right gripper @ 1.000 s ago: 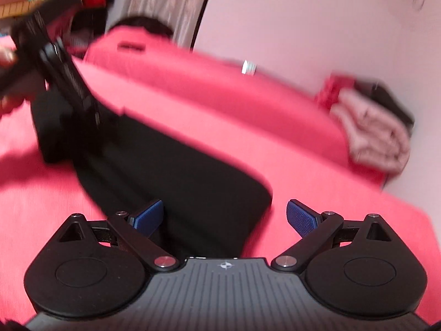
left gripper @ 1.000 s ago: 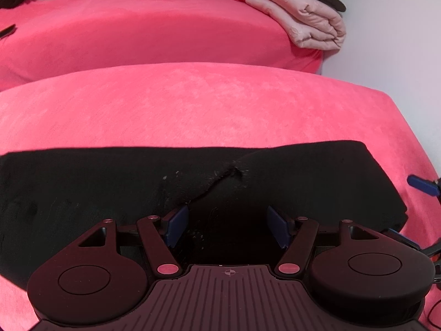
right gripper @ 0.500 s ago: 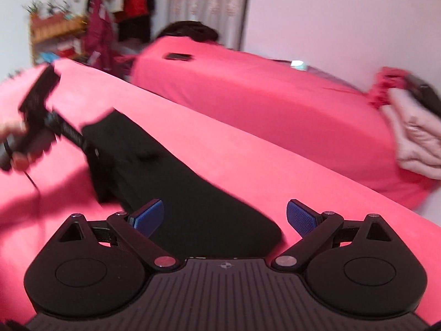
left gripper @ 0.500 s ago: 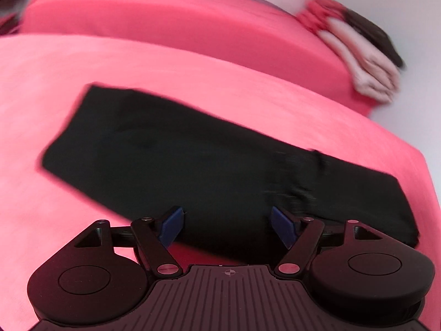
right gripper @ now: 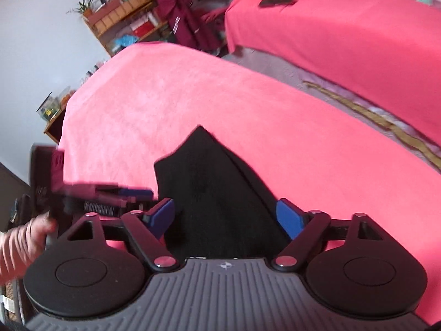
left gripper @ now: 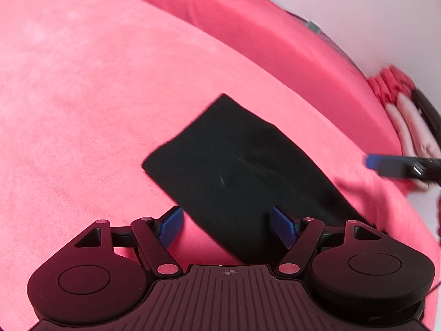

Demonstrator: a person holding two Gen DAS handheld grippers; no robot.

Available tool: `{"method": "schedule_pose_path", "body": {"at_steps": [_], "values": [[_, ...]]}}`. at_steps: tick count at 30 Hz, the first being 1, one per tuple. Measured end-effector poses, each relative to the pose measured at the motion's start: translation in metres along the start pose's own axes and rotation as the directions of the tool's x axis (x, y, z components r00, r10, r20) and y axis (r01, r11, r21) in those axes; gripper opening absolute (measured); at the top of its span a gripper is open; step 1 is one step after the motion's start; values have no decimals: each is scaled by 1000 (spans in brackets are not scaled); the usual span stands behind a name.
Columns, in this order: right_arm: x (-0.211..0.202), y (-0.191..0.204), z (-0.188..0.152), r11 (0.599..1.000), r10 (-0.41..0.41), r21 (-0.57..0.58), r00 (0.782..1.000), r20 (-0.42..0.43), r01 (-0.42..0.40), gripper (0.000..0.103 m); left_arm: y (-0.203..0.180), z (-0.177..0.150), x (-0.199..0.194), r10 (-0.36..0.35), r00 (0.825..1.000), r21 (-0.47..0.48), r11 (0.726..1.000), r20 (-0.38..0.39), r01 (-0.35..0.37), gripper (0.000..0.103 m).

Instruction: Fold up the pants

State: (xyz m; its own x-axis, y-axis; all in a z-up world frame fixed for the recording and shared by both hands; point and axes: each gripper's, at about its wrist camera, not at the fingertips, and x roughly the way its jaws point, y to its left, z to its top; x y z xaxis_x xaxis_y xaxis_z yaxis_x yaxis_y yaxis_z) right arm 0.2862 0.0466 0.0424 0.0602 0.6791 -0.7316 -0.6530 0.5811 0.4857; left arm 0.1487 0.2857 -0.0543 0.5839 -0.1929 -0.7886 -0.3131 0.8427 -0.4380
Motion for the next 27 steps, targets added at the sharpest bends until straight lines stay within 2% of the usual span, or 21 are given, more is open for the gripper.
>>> {"method": "schedule_pose_path", "body": {"at_steps": [3, 7, 12, 16, 17, 18, 20, 22, 23, 24, 27], "values": [[37, 0, 29, 999, 53, -4, 998, -36, -54, 70, 14, 6, 3, -7, 1000, -46, 999, 7, 7, 103], [87, 5, 56, 997, 60, -37, 993, -105, -64, 70, 25, 10, 9, -23, 1000, -95, 995, 11, 24, 103], [125, 7, 69, 996, 41, -76, 985, -168, -54, 69, 34, 16, 11, -36, 999, -122, 992, 11, 37, 103], [140, 5, 72, 996, 45, -63, 978, -203, -59, 69, 35, 21, 14, -48, 999, -133, 990, 10, 49, 103], [144, 4, 71, 996, 52, -54, 975, -215, -65, 66, 35, 22, 14, -51, 999, -136, 989, 9, 52, 103], [148, 4, 70, 996, 65, -40, 971, -230, -76, 58, 35, 22, 14, -53, 999, -138, 989, 10, 54, 103], [150, 6, 67, 997, 52, -47, 971, -231, -64, 57, 39, 19, 9, -46, 999, -145, 988, 14, 48, 103], [148, 10, 66, 996, 31, -73, 973, -230, -49, 49, 36, 19, 11, -24, 1000, -155, 988, 17, 27, 103], [146, 9, 65, 996, 31, -68, 972, -234, -49, 26, 36, 19, 10, -20, 1000, -159, 987, 19, 23, 103], [144, 7, 65, 997, 43, -49, 969, -244, -57, 18, 35, 20, 9, -14, 1000, -163, 986, 17, 17, 103], [139, 14, 64, 997, 25, -71, 975, -220, -42, 17, 31, 21, 6, 30, 1000, -149, 988, -2, -30, 99]]}}
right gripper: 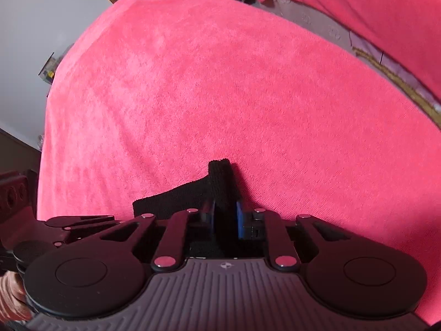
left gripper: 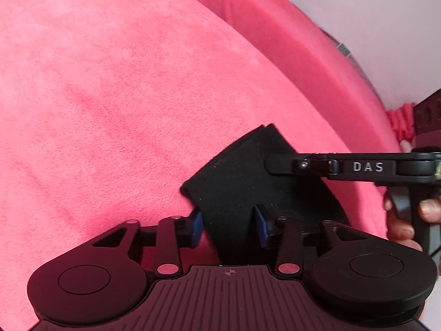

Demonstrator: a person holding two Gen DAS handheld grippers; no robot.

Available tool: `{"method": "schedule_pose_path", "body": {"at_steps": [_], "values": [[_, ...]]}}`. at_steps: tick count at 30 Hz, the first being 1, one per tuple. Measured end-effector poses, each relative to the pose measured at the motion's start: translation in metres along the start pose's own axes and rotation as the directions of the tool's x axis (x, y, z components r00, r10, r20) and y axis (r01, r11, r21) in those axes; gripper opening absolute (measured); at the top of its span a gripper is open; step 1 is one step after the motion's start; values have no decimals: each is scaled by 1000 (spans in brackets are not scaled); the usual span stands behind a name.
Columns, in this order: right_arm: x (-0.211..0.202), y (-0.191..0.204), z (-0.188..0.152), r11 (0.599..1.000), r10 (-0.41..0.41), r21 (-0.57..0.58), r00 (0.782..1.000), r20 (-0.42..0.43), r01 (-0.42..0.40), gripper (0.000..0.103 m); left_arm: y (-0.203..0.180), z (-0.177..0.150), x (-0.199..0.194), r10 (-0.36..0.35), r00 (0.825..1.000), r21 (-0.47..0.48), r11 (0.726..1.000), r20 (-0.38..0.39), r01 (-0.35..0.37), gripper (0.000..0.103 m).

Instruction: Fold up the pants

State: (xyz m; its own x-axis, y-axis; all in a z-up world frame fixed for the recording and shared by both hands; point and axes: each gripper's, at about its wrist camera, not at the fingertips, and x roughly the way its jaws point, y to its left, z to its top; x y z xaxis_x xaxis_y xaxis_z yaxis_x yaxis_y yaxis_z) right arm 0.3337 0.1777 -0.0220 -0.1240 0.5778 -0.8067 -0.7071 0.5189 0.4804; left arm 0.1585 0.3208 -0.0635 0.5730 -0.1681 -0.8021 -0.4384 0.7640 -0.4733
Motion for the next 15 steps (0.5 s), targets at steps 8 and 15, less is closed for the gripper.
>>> {"method": "schedule_pose_path", "body": {"at_steps": [8, 15], "values": [[-14, 12, -2, 1000, 5, 8, 999, 44, -5, 17, -31, 5, -11, 109, 994, 102, 989, 24, -111, 86], [-39, 20, -7, 1000, 14, 2, 996, 85, -14, 17, -54, 2, -28, 154, 986, 186, 969, 63, -163, 81]]}}
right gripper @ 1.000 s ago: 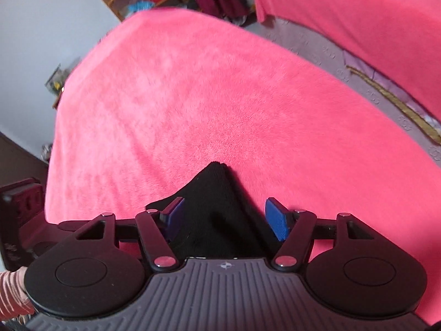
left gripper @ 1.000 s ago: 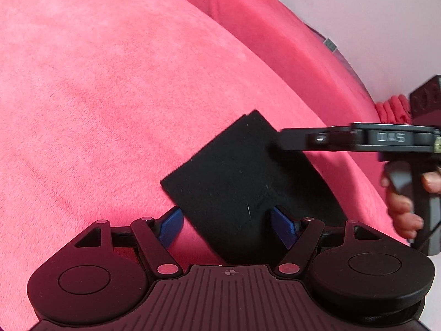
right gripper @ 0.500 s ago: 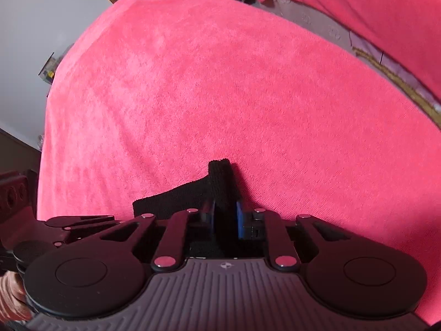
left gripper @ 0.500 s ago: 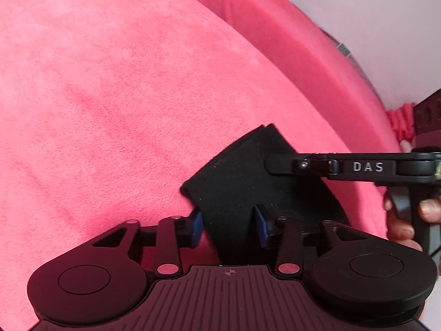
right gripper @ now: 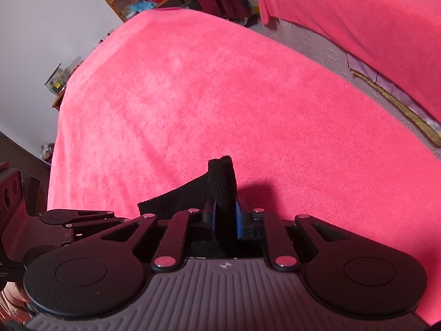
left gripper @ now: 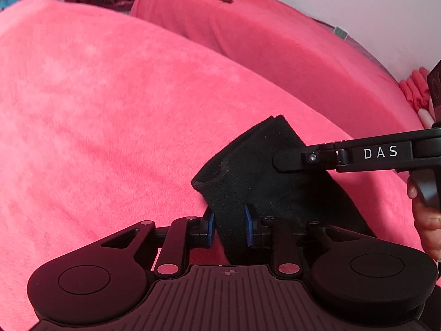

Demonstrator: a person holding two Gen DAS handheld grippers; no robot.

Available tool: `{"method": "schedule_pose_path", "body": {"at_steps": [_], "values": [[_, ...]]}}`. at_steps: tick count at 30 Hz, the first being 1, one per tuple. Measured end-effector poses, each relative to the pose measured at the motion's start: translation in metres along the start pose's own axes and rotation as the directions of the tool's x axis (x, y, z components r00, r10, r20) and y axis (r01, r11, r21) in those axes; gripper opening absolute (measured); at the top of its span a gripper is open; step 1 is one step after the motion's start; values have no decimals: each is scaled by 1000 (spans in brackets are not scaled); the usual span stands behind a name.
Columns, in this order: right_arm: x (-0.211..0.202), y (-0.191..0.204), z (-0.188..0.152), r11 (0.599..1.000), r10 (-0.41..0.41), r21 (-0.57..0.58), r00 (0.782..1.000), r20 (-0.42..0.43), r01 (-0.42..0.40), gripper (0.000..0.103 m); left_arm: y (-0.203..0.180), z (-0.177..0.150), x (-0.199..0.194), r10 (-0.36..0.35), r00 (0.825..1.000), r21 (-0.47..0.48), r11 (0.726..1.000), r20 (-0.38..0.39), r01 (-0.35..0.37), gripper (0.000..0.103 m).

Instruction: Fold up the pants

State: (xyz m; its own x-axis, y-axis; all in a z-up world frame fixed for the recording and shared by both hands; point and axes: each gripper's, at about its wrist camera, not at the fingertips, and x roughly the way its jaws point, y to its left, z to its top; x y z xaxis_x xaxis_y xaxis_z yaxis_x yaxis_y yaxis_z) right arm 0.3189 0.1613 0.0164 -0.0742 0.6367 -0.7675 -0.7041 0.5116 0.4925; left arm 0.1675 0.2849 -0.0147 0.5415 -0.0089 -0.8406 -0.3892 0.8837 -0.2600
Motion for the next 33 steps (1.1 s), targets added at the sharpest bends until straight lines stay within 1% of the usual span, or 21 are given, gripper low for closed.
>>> {"method": "schedule_pose_path", "body": {"at_steps": [6, 8, 12, 19, 22, 27, 33], "values": [[-24, 4, -7, 1000, 2, 0, 1000, 31, -2, 16, -9, 7, -13, -5, 1000, 31, 999, 26, 4, 80], [-32, 5, -9, 1000, -1, 2, 999, 42, 1, 17, -7, 0, -25, -8, 999, 45, 999, 37, 6, 80], [-48, 7, -15, 1000, -5, 10, 998, 59, 4, 16, -17, -4, -41, -4, 998, 85, 996, 57, -1, 80], [-82, 10, -28, 999, -28, 18, 995, 94, 26, 16, -43, -9, -69, -14, 995, 166, 986, 101, -3, 80], [-97, 12, -36, 999, -41, 19, 993, 109, 39, 16, -56, -12, -79, -27, 993, 195, 981, 117, 3, 79], [-122, 13, -51, 998, -57, 31, 988, 143, 53, 16, -81, -14, -86, -51, 990, 240, 971, 133, 18, 79], [-155, 10, -70, 997, -69, 53, 978, 196, 59, 16, -111, -24, -105, -105, 983, 295, 954, 149, 57, 79]]}}
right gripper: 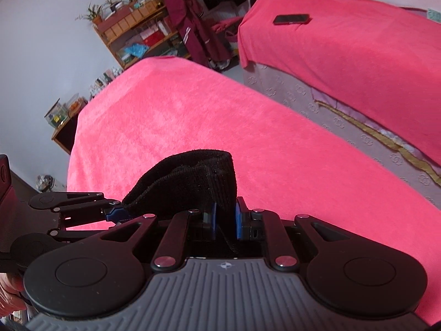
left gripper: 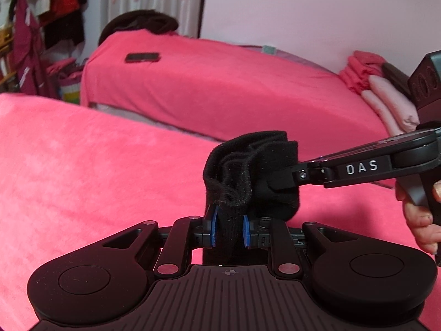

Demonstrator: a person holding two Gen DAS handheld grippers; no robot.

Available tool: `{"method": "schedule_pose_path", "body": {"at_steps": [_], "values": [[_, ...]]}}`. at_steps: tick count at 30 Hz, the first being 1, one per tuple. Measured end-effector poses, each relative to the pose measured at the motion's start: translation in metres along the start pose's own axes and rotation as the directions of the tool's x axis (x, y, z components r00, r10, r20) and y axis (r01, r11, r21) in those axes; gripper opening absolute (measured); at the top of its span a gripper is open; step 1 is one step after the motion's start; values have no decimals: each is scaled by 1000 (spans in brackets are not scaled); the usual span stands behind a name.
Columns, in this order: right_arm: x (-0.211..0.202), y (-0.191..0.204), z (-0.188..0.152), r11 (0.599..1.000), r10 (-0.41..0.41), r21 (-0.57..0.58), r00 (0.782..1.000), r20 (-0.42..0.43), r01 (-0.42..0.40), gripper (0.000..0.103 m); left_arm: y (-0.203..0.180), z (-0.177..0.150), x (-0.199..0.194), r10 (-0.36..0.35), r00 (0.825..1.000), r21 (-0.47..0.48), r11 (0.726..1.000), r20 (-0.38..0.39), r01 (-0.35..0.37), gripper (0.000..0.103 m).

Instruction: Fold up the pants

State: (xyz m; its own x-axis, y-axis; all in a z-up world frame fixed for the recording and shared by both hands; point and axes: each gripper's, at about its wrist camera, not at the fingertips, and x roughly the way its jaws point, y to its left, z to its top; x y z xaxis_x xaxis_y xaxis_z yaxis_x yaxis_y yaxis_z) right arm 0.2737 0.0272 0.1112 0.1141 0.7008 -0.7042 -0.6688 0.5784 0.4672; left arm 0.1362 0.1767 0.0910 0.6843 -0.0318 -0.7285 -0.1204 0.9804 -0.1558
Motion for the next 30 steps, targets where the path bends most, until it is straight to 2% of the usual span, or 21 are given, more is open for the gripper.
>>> {"method": "schedule_pose_path", "body": {"at_steps": [10, 16, 23, 30], "values": [[-52, -15, -26, 998, -6, 60, 997, 82, 1, 16, -59, -3, -16, -40, 999, 116, 993, 12, 38, 80], [-83, -30, -46, 995, -7, 103, 992, 129, -6, 16, -94, -11, -22, -148, 989, 145, 978, -18, 149, 80], [-126, -65, -110, 972, -5, 232, 980, 196, -42, 16, -153, -43, -16, -258, 961, 211, 938, -101, 274, 80], [-155, -103, -180, 921, -36, 383, 963, 266, -71, 15, -211, -75, 6, -298, 933, 282, 895, -200, 347, 80]]}}
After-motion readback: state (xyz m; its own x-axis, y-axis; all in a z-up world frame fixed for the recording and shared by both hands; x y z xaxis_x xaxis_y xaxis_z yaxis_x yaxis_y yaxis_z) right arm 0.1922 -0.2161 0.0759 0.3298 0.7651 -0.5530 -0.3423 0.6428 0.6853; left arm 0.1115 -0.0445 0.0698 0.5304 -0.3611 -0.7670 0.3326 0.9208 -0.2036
